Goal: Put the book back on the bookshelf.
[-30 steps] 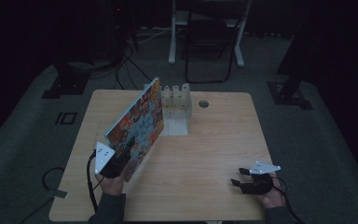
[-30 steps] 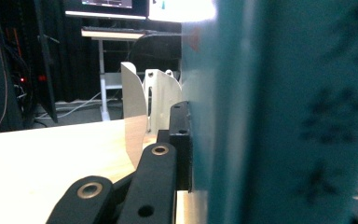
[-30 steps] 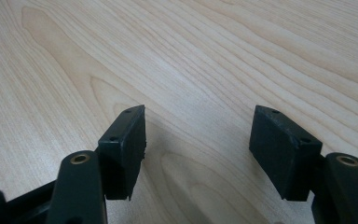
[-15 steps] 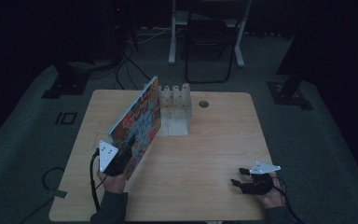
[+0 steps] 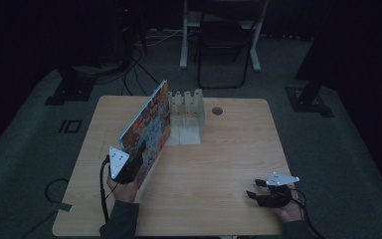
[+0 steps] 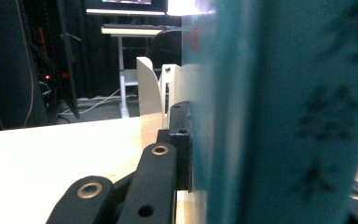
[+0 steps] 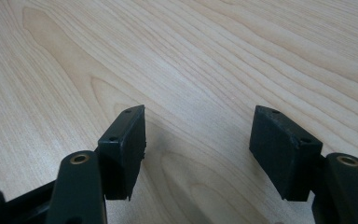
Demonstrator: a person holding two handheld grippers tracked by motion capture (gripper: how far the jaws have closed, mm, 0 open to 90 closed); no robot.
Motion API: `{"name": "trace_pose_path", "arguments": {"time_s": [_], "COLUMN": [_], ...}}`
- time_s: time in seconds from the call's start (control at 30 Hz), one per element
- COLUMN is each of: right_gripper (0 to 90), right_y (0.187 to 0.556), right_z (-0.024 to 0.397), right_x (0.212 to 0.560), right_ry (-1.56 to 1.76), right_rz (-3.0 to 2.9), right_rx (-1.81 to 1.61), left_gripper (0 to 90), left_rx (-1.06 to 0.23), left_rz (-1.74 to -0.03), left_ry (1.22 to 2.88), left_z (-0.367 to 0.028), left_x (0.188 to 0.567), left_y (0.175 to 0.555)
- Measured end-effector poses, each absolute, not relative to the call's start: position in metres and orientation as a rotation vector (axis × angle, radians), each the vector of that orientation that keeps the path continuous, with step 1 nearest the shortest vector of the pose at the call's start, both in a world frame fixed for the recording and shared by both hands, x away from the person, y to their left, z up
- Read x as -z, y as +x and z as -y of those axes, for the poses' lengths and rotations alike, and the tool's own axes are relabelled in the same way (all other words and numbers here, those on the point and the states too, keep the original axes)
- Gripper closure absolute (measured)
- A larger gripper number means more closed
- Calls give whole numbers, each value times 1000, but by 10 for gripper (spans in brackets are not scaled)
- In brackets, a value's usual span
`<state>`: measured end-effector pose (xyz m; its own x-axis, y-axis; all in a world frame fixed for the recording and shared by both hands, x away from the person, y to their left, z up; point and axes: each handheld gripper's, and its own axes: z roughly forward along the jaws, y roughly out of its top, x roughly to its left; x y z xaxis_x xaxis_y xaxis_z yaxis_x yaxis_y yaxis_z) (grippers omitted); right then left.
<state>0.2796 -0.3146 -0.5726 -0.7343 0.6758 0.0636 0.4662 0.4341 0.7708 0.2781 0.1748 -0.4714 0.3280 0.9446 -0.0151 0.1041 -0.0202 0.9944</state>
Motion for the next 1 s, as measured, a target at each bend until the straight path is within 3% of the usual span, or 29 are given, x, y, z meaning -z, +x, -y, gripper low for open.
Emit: {"name": "trace_pose_path", "arguments": {"time_s": [1.0], "right_gripper": [354], "right_y": [280], "right_z": [315], "right_x": [573], "right_ry": [992], "right_rz": [-2434], "right_rx": [-1189], "left_gripper": [812], "left_rx": [-930], "left_rz": [-1072], "left_ry": [1430], "left_z": [-169], "left_x": [478], "left_y": [301]}}
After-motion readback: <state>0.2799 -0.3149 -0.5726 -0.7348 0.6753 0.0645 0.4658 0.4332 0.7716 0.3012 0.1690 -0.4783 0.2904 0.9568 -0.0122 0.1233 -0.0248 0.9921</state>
